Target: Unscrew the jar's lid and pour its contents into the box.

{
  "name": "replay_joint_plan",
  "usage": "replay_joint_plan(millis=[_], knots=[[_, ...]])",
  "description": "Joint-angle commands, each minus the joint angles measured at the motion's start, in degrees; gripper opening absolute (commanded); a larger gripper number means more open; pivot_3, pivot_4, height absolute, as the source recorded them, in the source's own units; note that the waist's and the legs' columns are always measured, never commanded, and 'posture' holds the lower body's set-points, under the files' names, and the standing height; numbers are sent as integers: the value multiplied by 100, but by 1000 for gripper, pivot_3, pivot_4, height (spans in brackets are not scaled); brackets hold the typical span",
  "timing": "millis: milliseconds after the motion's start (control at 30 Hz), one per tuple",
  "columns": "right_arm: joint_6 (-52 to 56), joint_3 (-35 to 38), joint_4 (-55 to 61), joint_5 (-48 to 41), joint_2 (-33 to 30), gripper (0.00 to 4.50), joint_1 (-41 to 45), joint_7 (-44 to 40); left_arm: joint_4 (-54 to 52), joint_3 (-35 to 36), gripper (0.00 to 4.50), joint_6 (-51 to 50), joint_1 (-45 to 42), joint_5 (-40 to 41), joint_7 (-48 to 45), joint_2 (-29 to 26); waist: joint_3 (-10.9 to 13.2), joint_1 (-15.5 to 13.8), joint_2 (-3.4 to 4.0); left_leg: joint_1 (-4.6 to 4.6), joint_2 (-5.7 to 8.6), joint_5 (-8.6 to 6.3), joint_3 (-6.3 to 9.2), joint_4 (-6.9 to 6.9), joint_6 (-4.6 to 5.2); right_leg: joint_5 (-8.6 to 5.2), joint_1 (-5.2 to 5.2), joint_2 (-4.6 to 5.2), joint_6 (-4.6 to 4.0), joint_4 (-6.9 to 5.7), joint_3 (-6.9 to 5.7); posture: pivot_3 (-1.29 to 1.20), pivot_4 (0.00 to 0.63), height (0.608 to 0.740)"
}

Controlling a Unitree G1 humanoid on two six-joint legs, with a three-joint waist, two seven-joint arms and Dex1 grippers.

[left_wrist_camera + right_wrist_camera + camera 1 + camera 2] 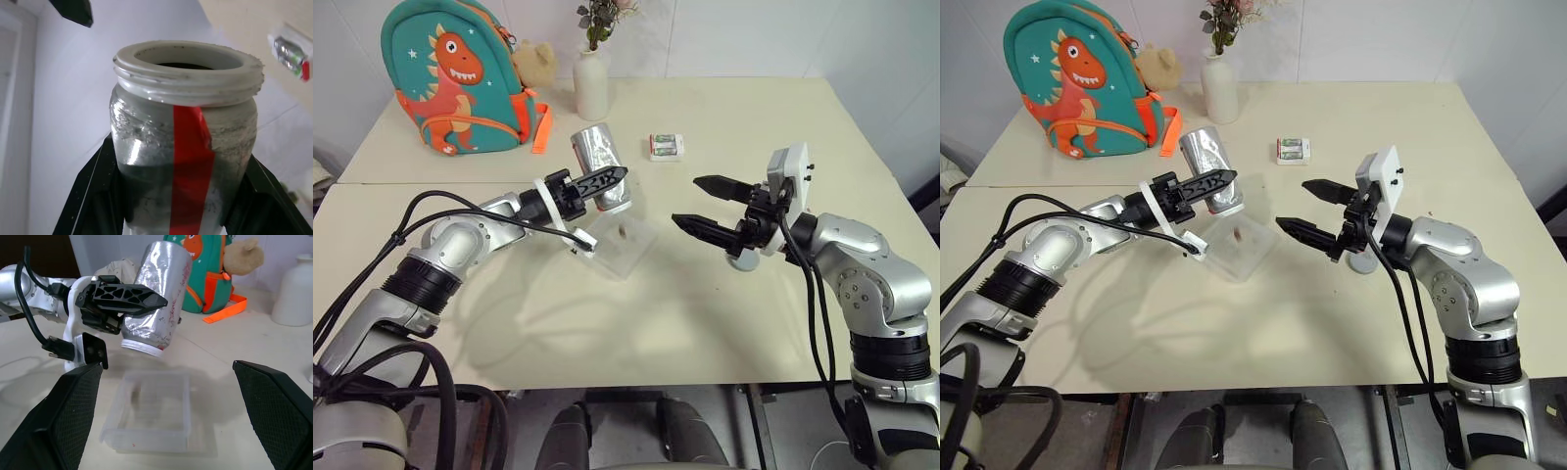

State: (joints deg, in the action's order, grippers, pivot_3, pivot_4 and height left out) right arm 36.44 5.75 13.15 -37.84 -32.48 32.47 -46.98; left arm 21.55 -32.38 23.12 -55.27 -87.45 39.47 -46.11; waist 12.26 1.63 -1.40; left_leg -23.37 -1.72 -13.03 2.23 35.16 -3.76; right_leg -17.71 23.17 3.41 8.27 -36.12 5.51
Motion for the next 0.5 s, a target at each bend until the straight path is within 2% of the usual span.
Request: replay_joint_plan(millis=[33,333,400,500], knots=[[-13,219,171,-219,80,4489,12,88,162,-6,1982,-239,-309,-52,21,-3,0,-8,0,-3,0,1,0,1,-1,0,3,0,0,-1,0,0,150,740],[30,250,283,-366,62,4489,-102,140,-294,141,1982,234,-38,622,-123,-239,0,-3,0,-29,1,2,-3,2,-3,-1,36,1,-1,-22,3,0,150,740],[44,256,285,-374,38,4489,-121,138,-368,336,1982,726,133,1348,-442,-339,0,0,0,-27,0,3,-4,2,-3,-1,38,1,-2,-31,5,0,150,740],[96,257,336,-405,-12,4489,-172,99,-127,803,1982,1245,414,3158,-1630,-266,0,-5,0,-22,0,6,-11,4,-5,-2,40,1,-5,-38,10,0,150,740]])
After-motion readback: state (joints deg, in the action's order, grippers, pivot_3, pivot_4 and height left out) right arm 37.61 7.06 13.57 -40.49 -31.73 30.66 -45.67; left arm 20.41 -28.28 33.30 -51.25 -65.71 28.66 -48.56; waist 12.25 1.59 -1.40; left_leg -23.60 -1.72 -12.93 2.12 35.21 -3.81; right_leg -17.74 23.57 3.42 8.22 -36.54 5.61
